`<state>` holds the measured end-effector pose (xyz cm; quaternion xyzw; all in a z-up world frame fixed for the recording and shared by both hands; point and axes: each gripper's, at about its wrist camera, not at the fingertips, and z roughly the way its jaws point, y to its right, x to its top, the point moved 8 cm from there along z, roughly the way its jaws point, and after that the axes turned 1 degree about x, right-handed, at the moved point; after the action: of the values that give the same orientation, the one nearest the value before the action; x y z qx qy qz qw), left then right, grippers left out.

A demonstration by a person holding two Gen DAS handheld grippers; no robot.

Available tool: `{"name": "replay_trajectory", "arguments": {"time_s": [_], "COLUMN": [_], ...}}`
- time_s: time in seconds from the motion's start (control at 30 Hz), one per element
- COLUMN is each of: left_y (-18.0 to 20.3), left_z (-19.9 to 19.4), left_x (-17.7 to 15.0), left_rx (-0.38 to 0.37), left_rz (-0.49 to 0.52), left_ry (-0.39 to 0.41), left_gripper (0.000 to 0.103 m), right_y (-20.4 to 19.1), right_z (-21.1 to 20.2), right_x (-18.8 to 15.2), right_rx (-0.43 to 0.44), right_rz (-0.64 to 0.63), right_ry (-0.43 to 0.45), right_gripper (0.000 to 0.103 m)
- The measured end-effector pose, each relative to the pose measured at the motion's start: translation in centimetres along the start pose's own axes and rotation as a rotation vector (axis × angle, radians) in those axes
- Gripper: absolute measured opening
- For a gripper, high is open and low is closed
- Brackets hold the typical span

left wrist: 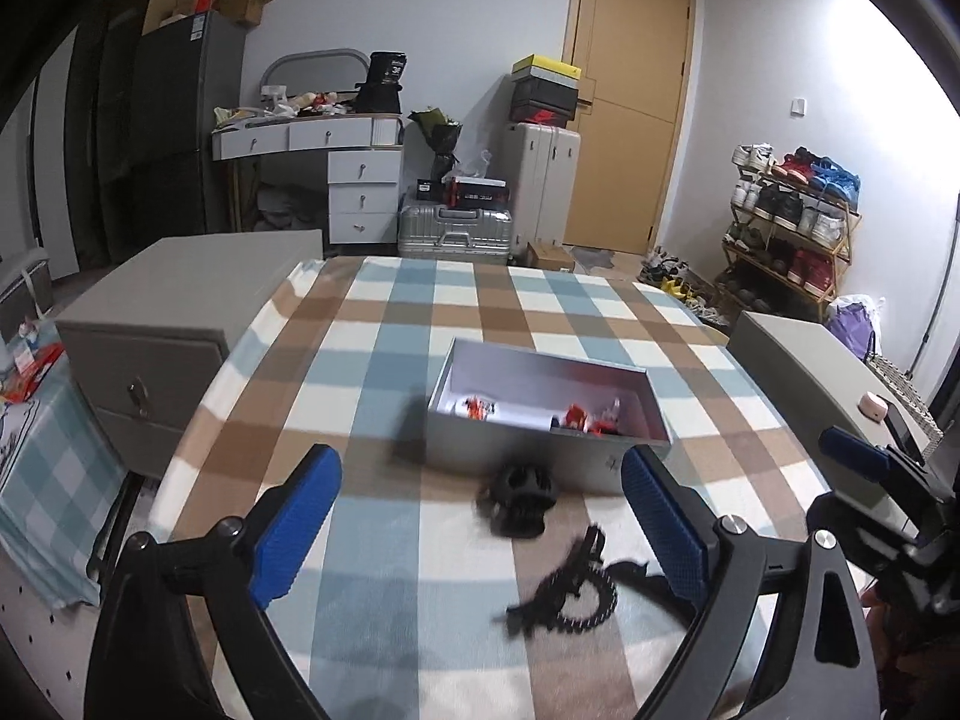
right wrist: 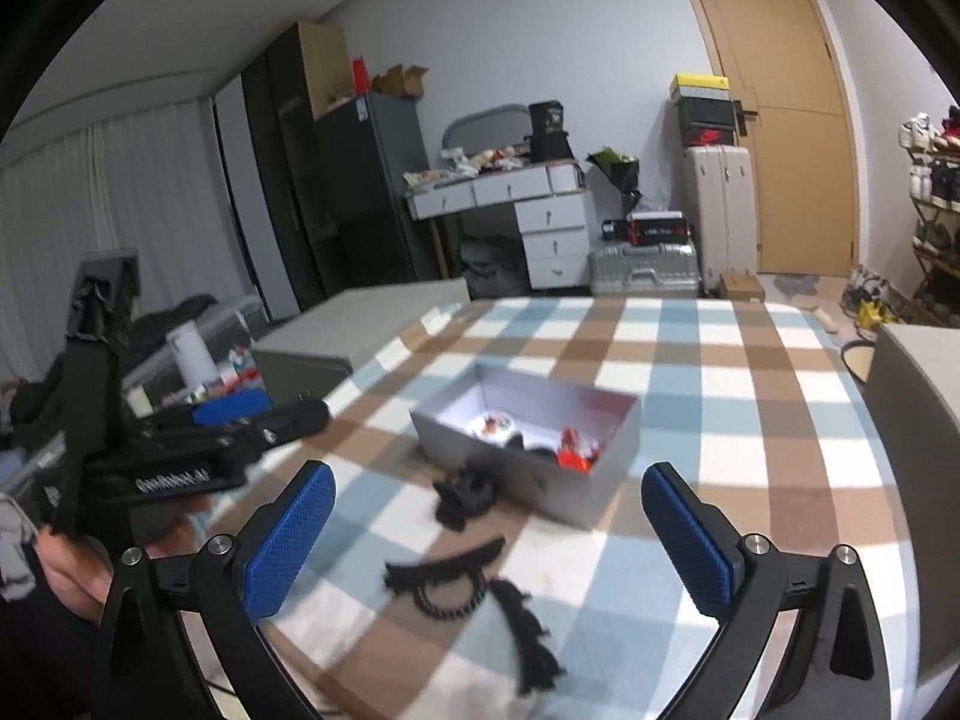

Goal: Organize jewelry
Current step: 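Lower the right tool onto the black beaded coil bracelet and grasp it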

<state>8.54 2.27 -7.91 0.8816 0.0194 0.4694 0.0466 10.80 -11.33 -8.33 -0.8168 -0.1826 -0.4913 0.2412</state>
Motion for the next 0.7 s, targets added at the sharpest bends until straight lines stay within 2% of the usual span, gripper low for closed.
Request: {"name": "replay_trajectory", "arguments": {"time_s": [0.13,0.33,0.47,0.57,0.63,0.7], "left_y": [-0.1,-0.9,-1.6,-2.5,-3.3,-4.0], "left_z": [0.1,0.7,1.0,1.1,1.0,0.8], "left_x": [-2.2,-5.2,-6.7,-7.7,-8.2,-8.5], "left_rx": [0.003,0.005,0.022,0.029,0.039,0.046], "left_rz": [-0.008,-0.048,-0.064,-0.088,-0.103,-0.114], "left_ry": [-0.023,-0.085,-0.111,-0.135,-0.146,-0.149], "left_gripper": [0.098,0.098,0.098,0.098,0.098,0.098], "right_y": [0.2,0.8,0.6,-0.5,-1.3,-2.1], "right_z": [0.7,1.8,2.2,2.7,3.2,4.3], "right_x": [-2.9,-6.6,-8.1,-8.5,-8.7,-9.0], "right_rx": [-0.001,-0.005,0.01,0.052,0.074,0.098], "right_rz": [0.011,0.032,0.044,0.022,0.0,-0.017], "right_ry": [-0.066,-0.157,-0.188,-0.191,-0.2,-0.226], "right_gripper": [0.103,0.103,0.103,0.102,0.099,0.09]}}
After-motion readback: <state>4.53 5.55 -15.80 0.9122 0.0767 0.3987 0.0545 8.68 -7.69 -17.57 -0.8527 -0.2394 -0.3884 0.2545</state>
